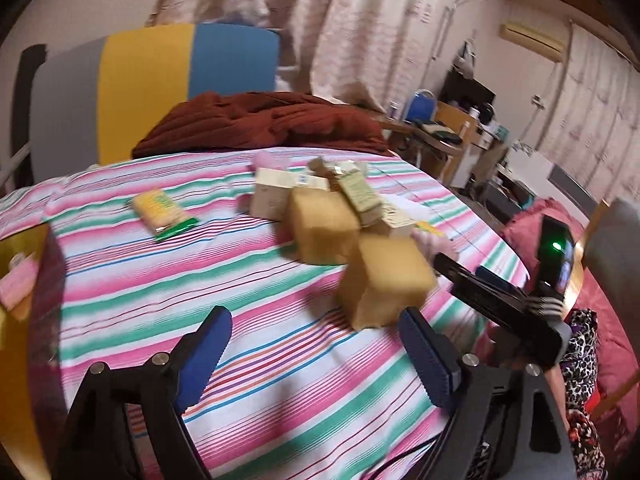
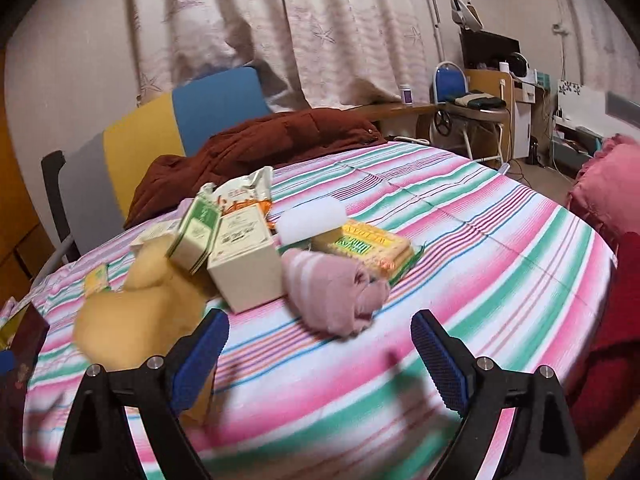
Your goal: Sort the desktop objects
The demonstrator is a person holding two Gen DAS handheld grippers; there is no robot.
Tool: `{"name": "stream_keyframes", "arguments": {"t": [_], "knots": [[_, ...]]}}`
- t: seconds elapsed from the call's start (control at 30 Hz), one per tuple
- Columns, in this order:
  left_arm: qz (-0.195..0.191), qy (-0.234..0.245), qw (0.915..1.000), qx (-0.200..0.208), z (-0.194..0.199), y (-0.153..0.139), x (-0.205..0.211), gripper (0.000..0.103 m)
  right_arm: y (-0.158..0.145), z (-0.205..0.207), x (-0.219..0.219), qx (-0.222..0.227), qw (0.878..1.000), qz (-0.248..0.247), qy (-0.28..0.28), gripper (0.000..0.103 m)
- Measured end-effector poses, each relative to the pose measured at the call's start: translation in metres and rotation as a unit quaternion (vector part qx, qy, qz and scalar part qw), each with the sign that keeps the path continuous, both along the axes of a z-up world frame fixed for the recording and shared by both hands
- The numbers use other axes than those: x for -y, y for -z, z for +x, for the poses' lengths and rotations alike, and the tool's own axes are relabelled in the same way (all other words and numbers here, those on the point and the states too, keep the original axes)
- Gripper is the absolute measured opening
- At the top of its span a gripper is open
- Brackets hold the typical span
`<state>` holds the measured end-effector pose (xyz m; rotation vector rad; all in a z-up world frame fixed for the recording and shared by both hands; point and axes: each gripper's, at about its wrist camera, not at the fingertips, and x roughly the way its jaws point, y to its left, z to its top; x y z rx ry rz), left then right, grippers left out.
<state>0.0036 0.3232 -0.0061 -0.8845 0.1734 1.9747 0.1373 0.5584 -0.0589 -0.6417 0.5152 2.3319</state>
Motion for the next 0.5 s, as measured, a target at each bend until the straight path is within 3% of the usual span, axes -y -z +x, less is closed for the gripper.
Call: {"name": "stream_keyframes", "arguments": {"t": [0.13, 0.37, 0.43, 0.5], "knots": [[-0.008, 0.023, 0.9997, -0.009, 0.002, 0.000, -0.028, 0.087, 0.001, -0.016, -0.010, 0.017, 1.000, 0.007, -0.006, 0.093], [-0.017, 0.048, 0.9985, 0.023, -0.002, 0.013, -0.070, 0.087, 0.015, -0.026, -0.031, 0.032, 0.999, -0.023, -0.011, 0.086], [-0.013, 0.054, 0.9981, 0.027, 0.001, 0.016, -0.074, 0.087, 0.020, -0.026, -0.034, 0.033, 0.999, -0.034, -0.014, 0.069], [-0.014, 0.064, 0.9976, 0.023, 0.004, 0.020, -0.078, 0.087, 0.025, -0.027, -0.036, 0.034, 0.998, -0.042, -0.019, 0.062]]}}
